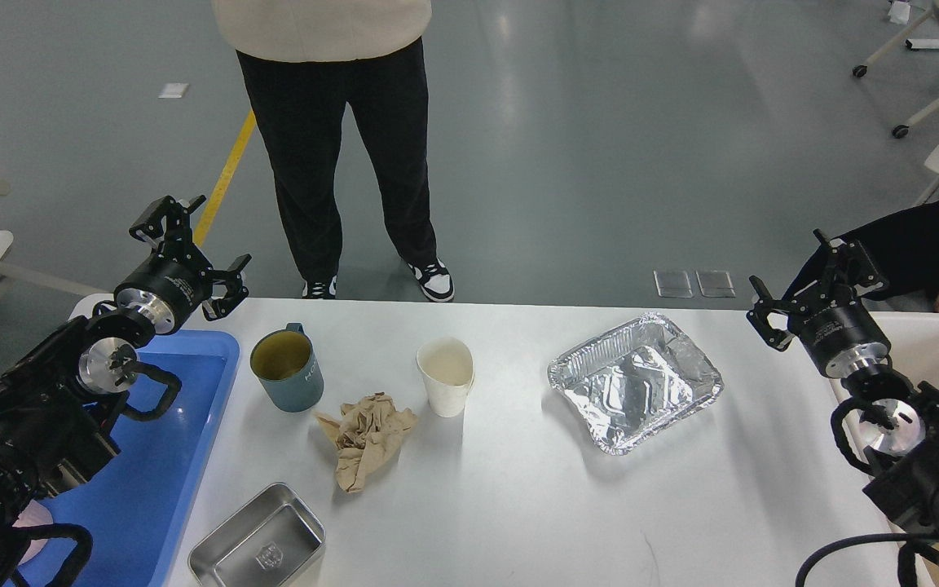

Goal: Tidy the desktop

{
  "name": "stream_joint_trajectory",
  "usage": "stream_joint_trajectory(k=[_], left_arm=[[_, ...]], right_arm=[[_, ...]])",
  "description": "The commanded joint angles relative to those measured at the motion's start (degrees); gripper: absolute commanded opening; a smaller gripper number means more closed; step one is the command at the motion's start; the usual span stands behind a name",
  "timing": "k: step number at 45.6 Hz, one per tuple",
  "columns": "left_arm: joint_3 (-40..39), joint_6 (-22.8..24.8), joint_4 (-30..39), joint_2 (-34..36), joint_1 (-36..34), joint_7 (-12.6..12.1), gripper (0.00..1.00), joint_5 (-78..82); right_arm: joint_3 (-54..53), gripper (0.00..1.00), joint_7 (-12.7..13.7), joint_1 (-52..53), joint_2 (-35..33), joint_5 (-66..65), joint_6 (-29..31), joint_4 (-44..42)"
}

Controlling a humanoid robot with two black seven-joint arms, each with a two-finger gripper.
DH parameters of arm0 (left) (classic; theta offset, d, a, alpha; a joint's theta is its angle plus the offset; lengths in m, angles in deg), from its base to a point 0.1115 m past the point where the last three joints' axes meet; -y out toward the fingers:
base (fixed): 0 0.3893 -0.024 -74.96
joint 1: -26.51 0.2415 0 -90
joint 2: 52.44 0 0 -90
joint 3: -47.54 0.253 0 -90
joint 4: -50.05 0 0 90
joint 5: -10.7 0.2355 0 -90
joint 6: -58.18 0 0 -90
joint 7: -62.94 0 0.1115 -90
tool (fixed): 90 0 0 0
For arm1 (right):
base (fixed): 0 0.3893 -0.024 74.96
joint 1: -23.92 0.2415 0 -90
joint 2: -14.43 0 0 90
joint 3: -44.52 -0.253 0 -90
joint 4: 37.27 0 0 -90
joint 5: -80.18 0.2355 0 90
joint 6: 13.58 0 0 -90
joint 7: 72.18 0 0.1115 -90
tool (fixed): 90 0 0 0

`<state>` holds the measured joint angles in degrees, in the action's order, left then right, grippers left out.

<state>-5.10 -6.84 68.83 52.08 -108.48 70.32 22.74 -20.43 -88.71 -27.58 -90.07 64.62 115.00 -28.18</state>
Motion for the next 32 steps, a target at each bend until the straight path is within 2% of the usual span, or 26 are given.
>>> stream_joint_trajectory(k=[1, 7, 15, 21, 24, 28, 32], left_arm=[[0.0, -0.03, -0.06, 0.06, 0.17, 0.09, 1.0, 0.0], [-0.09, 1.81, 0.38, 0.32, 0.26, -0.62, 1.0, -0.09], [-1.23, 0.59, -0.41, 1.47, -0.71, -0.35, 1.0, -1.06], [4.2, 1.38, 3.09, 1.03, -0.27, -1.05, 1.0, 0.0], [9.91, -0.2, 11.07, 4.27, 0.34, -2.63, 1.0, 0.44], [17.12, -6.07, 29.34, 16.73, 3.94, -5.01, 1.0, 0.44], [21.44, -12.23, 45.52, 25.79, 6.05, -7.38, 1.0, 1.75]], right_arm=[[0.0, 1.0, -0.09, 0.0, 0.0, 0.0, 0.0, 0.05], [0.0, 1.0, 0.0, 0.0, 0.0, 0.0, 0.0, 0.14], [0.18, 1.0, 0.0, 0.0, 0.0, 0.0, 0.09, 0.23], [0.18, 1.0, 0.0, 0.0, 0.17, 0.0, 0.0, 0.41], [0.18, 1.0, 0.0, 0.0, 0.44, 0.0, 0.09, 0.58], [0.27, 1.0, -0.09, 0.0, 0.52, 0.0, 0.0, 0.76], [0.44, 1.0, 0.0, 0.0, 0.7, 0.0, 0.0, 0.84]])
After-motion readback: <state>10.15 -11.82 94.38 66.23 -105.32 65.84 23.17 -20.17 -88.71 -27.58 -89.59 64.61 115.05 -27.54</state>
